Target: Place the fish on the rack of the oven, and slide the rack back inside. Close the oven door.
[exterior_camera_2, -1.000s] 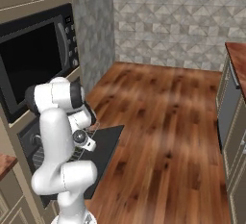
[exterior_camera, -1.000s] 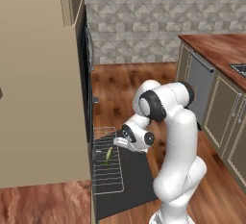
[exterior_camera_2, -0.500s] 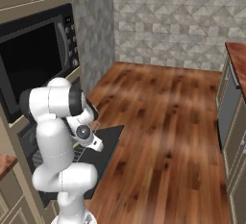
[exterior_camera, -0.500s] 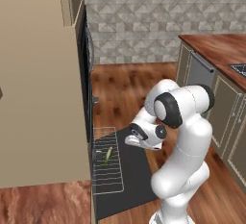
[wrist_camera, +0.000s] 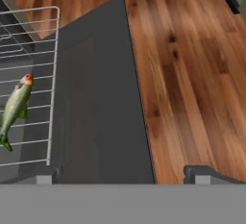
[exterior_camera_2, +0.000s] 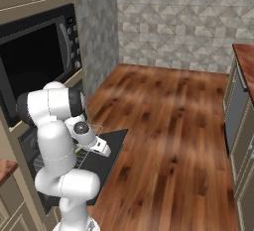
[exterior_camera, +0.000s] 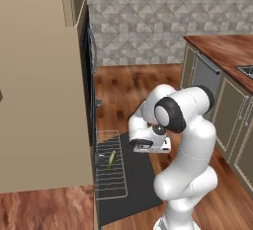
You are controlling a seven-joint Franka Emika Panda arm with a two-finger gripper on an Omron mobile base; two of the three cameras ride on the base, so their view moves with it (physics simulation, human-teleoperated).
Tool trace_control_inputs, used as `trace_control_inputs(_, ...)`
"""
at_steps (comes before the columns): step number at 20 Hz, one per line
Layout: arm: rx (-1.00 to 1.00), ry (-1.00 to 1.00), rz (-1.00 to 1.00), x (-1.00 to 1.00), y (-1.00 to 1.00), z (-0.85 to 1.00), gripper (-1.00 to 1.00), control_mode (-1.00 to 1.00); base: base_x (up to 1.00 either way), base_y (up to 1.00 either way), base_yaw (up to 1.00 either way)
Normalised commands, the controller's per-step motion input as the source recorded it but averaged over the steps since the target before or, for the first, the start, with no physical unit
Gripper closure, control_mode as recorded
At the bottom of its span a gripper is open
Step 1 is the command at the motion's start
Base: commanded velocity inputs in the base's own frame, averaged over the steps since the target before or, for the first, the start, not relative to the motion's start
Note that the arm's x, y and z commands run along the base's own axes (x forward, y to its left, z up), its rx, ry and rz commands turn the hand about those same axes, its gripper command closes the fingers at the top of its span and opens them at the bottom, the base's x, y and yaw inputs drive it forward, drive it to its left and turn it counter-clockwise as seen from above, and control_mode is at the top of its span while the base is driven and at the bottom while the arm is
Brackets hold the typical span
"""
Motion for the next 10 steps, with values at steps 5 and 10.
trace_control_inputs(5,0.0,0.0,0.0,0.0,-0.32,0.0,-1.0,-1.0,0.0,0.0,0.0)
trace_control_inputs(10,0.0,0.0,0.01,0.02,-0.26,0.0,-1.0,-1.0,0.0,0.0,0.0)
